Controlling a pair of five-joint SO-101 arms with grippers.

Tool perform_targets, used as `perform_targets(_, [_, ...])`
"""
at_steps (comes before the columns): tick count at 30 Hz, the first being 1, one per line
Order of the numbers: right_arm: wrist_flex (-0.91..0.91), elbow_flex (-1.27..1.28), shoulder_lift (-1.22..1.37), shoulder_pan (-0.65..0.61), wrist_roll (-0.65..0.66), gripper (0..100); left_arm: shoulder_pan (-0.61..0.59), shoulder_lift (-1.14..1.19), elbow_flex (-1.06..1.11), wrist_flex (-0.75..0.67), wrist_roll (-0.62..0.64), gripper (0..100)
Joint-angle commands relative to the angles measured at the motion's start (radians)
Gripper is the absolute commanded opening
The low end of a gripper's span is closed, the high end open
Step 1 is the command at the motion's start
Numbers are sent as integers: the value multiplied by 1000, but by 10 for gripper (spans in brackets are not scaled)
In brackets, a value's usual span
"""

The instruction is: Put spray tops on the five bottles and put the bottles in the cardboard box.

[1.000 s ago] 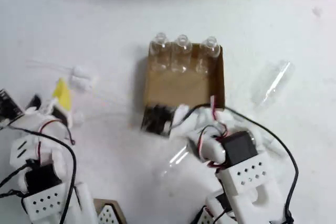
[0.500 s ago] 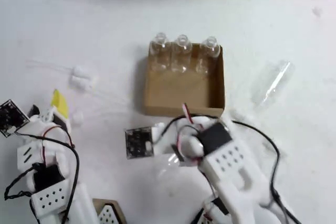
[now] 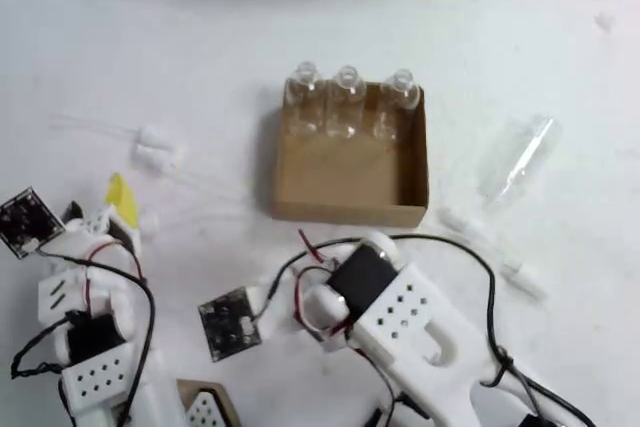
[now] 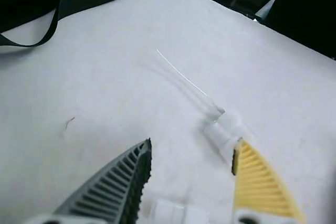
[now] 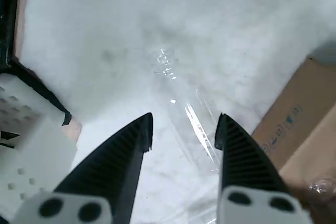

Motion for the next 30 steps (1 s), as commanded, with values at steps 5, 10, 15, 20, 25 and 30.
perform_targets(5, [-56, 57, -28, -13, -11, 176, 8, -19, -12, -28, -11, 237])
perform_targets(10, [-53, 57, -36, -18, -11, 310, 8, -19, -11, -28, -11, 237])
perform_targets(15, [-54, 91, -27, -18, 2, 354, 8, -19, -11, -28, -11, 237])
perform_targets(20, [-133, 164, -25, -16, 49, 354, 19, -19, -11, -28, -11, 237])
perform_targets(25, [-143, 180, -25, -18, 55, 354, 24, -19, -11, -28, -12, 237])
perform_targets(30, [-228, 273, -24, -19, 55, 354, 24, -19, -11, -28, -12, 237])
